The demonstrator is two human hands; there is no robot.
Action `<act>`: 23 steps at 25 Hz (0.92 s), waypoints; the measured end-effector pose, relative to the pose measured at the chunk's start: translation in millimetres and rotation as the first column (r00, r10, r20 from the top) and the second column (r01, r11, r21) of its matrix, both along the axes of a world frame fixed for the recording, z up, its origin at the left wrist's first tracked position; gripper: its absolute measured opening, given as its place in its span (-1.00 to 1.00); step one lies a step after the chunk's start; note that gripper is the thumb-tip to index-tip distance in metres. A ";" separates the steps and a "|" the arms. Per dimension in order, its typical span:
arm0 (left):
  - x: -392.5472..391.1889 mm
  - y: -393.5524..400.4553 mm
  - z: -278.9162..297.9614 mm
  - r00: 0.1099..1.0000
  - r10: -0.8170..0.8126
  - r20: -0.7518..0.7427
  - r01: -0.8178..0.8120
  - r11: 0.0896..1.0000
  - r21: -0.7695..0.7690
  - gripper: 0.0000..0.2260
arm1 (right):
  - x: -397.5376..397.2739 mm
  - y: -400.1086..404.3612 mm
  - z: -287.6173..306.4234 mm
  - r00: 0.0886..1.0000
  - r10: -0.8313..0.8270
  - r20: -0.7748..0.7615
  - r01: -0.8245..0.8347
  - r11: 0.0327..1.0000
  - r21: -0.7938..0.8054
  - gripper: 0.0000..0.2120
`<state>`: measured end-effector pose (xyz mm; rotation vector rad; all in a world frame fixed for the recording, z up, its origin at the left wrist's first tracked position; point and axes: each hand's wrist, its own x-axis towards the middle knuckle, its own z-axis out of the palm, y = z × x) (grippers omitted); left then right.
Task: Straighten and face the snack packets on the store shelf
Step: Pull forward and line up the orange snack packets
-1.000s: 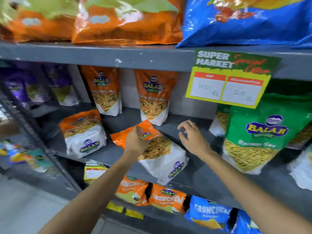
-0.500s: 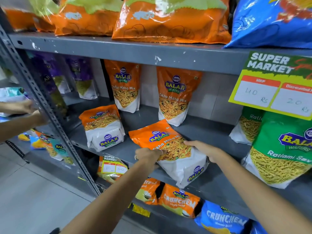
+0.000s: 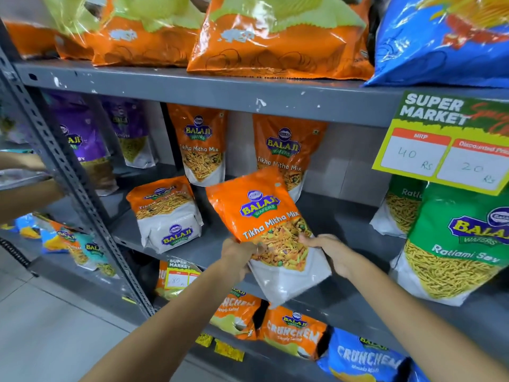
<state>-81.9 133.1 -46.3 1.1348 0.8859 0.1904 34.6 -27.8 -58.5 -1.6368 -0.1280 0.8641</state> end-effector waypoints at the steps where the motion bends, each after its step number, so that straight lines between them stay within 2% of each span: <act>1: -1.5 3.7 6.6 0.998 -0.004 0.063 0.000 0.998 0.061 -0.75 | -4.1 0.3 3.2 1.000 -0.014 0.024 0.012 0.997 0.082 -0.73; 2: -2.0 7.5 12.8 0.993 -0.017 0.117 0.002 0.992 0.129 -0.76 | -7.7 0.6 5.0 0.998 -0.035 0.054 0.027 0.988 0.151 -0.79; 4: -0.8 14.2 23.3 0.979 -0.037 0.201 -0.013 0.970 0.243 -0.76 | -12.2 2.3 8.8 0.988 -0.080 0.131 0.046 0.969 0.244 -0.76; 8: 3.7 18.3 34.6 0.947 -0.098 0.307 -0.006 0.948 0.318 -0.68 | -17.8 5.0 13.6 0.957 -0.143 0.252 0.078 0.965 0.252 -0.77; 13: 26.4 21.7 35.8 0.940 -0.186 0.287 0.069 0.926 0.371 -0.70 | -18.9 8.9 10.7 0.908 -0.266 0.322 0.199 0.953 0.227 -0.66; 17: 52.4 37.1 36.5 0.933 -0.264 0.246 0.149 0.903 0.403 -0.63 | -13.7 18.5 5.4 0.876 -0.338 0.343 0.266 0.933 0.241 -0.59; 23: 61.1 55.5 16.9 0.942 -0.198 0.272 0.110 0.945 0.308 -0.69 | -8.3 32.8 -6.8 0.896 -0.265 0.355 0.251 0.964 0.087 -0.59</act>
